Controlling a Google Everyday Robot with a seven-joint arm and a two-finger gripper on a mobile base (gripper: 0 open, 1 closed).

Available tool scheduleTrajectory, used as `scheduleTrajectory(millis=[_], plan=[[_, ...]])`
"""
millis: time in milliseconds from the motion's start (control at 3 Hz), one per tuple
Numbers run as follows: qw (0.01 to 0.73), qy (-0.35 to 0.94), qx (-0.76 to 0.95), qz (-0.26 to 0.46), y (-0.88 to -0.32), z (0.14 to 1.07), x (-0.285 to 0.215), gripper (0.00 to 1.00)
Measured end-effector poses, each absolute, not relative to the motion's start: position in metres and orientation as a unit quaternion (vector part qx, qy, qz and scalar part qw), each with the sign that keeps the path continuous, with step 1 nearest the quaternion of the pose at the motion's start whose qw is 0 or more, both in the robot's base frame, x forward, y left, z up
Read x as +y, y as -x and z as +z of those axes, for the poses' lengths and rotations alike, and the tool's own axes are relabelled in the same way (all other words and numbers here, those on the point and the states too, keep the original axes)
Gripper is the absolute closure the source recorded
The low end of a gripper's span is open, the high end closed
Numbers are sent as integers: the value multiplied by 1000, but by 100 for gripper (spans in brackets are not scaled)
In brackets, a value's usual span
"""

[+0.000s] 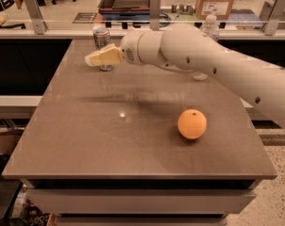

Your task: Pick redbull can

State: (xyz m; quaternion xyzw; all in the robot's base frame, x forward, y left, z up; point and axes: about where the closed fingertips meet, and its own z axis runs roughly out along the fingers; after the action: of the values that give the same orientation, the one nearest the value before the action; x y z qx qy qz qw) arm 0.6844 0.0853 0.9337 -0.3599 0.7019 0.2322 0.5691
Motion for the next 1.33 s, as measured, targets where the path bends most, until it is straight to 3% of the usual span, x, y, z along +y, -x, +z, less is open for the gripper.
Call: scheduleTrajectory(millis=[1333], plan=[[628, 303, 662, 277, -765, 907, 111, 0]])
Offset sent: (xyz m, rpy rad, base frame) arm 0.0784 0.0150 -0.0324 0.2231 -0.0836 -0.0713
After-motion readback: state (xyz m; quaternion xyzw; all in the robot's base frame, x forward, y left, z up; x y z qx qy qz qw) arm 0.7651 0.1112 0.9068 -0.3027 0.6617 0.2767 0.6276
